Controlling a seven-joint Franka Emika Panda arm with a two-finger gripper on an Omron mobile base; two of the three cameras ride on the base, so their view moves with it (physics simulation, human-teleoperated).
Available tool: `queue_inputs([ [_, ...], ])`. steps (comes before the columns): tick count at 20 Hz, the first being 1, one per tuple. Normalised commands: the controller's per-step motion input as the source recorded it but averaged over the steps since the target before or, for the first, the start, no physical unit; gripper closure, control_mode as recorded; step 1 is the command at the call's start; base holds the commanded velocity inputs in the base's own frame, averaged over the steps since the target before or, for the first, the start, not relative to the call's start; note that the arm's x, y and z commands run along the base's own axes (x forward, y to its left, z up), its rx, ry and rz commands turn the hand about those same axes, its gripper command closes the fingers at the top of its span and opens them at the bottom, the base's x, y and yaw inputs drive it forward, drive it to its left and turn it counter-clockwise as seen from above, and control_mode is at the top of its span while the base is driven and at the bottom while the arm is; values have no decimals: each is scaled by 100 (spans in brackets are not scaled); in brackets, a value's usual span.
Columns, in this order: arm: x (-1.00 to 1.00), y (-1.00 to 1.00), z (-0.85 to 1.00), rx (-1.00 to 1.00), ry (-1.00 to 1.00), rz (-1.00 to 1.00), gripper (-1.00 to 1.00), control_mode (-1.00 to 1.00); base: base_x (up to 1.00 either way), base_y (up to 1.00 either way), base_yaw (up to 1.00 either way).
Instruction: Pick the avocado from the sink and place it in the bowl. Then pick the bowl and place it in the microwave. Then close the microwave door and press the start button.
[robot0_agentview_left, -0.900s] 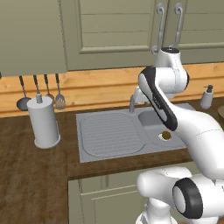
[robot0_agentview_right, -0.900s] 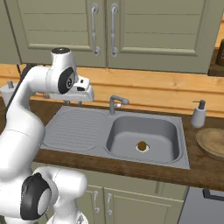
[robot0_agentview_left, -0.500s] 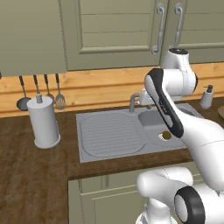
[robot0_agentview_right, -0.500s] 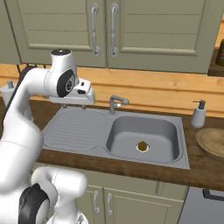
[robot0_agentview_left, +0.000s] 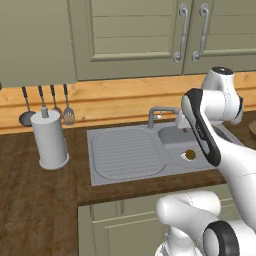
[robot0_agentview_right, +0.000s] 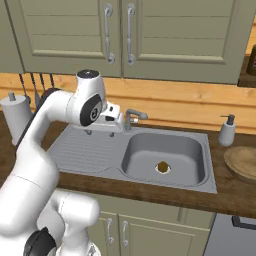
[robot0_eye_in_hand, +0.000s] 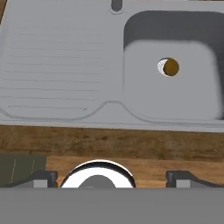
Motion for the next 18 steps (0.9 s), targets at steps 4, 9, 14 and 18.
queue_inputs([
  [4,0,-76,-34,0,3,-1,-100,-100,0,0,0],
  [9,0,-74,-43,0,3,-1,-100,-100,0,0,0],
  [14,4,-68,-40,0,0,0,-100,-100,0,0,0],
  [18,28,-65,-38,2,0,0,-100,-100,0,0,0],
])
